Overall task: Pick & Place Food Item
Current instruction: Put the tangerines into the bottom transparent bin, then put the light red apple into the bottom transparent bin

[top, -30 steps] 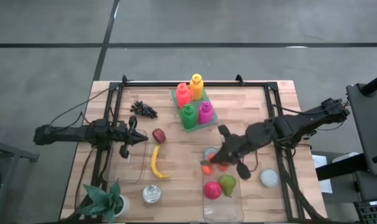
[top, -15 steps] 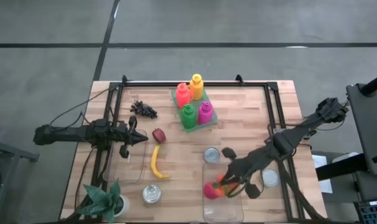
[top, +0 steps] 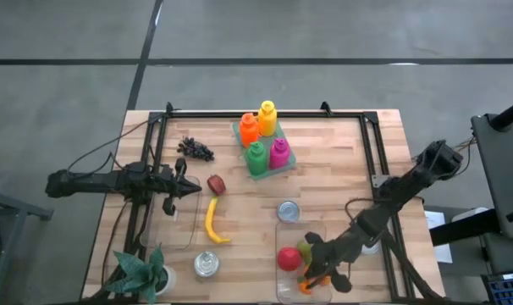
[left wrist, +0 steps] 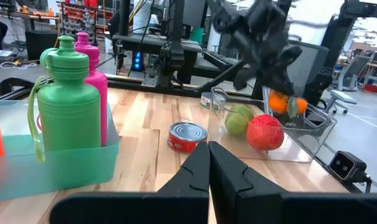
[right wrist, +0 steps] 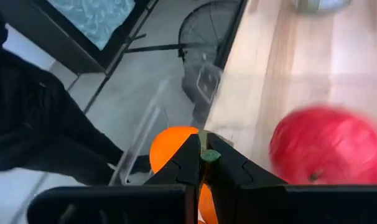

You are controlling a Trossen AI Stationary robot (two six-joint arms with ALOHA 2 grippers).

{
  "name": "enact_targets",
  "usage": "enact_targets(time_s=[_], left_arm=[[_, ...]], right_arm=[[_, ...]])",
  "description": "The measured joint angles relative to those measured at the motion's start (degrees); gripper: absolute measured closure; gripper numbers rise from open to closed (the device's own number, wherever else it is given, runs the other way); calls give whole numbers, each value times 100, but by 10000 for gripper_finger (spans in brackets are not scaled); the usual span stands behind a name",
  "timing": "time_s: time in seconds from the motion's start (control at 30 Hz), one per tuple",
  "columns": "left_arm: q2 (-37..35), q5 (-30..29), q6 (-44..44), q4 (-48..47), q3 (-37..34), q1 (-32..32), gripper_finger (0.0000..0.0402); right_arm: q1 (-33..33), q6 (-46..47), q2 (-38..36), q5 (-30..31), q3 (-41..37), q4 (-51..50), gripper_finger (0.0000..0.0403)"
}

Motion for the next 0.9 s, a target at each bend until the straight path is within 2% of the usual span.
enact_targets(time_s=[0.13, 0.23, 0.4, 0.77, 0.9], left_arm=[[0, 1, 0, -2, -2, 2, 401], [0, 1, 0, 0, -2, -1, 401], [0, 0, 0, -2, -1, 2, 401], [0, 0, 0, -1, -1, 1, 401], [0, -2, 0, 0, 0, -1, 401]], right_arm=[[105, 482, 439, 4, -78, 314, 388], [111, 488, 701, 44, -75, 315, 388], [109, 675, 767, 61, -56, 365, 377], [108, 1068, 519, -13, -87, 141, 249], [108, 1000, 519, -11, -87, 123, 218]])
